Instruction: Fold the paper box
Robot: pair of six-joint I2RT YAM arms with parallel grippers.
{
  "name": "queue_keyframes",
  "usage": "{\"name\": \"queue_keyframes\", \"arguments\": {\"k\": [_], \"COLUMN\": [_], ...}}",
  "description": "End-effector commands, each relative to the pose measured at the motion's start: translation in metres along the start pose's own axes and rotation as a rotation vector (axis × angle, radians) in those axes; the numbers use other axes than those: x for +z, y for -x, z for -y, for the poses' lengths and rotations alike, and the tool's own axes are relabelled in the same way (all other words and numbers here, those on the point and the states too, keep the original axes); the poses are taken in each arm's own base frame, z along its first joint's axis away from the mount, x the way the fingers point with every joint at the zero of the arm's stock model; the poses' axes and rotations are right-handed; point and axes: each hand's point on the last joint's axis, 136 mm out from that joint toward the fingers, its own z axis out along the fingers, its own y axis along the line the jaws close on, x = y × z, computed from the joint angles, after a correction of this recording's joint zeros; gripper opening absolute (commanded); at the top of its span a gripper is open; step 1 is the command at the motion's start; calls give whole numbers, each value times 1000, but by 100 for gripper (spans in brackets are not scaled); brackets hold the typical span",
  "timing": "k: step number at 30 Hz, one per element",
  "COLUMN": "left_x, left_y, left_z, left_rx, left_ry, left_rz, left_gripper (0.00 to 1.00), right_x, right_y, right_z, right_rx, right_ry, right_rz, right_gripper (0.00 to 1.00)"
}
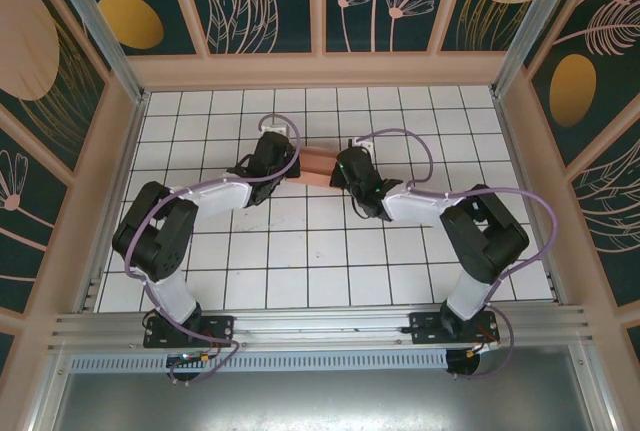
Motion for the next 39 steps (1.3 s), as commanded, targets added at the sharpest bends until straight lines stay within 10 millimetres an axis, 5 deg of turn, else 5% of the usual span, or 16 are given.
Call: {"name": "queue_keyframes", "arguments": {"k": [1,9,13,15,18,24,31,39], "left_x": [-3,-4,-5,-3,-1,-5,-10,-26], "left_y": [-24,-31,-30,-33,-38,-33,-30,-31], "left_z": [0,-5,-7,-8,-12,-13,-7,-2], "left_rx": [-10,-15,-2,8,13,17,30,37], "left_ry": [-11,-5,-1,7,19,29,4,-9], "left_rz": [-60,-62,-51,-56,-64,-49,-41,-27], "left_gripper": [3,3,3,4,4,4,5,8], "right_x": [-10,-21,-32,-38,-47,-88,-126,-107], "right_y": [-6,-9,2,3,0,-4,26,76], "right_z": [-8,-11,-18,-22,-26,-28,-16,-24], "right_rx": [-39,-62,-80,-129,-169,-192,-93,65], "right_ry": [20,38,74,85,105,172,151,80], "right_rz": [33,79,130,152,159,219,277,184], "right_gripper": [0,3,20,40,55,70,70,69]}}
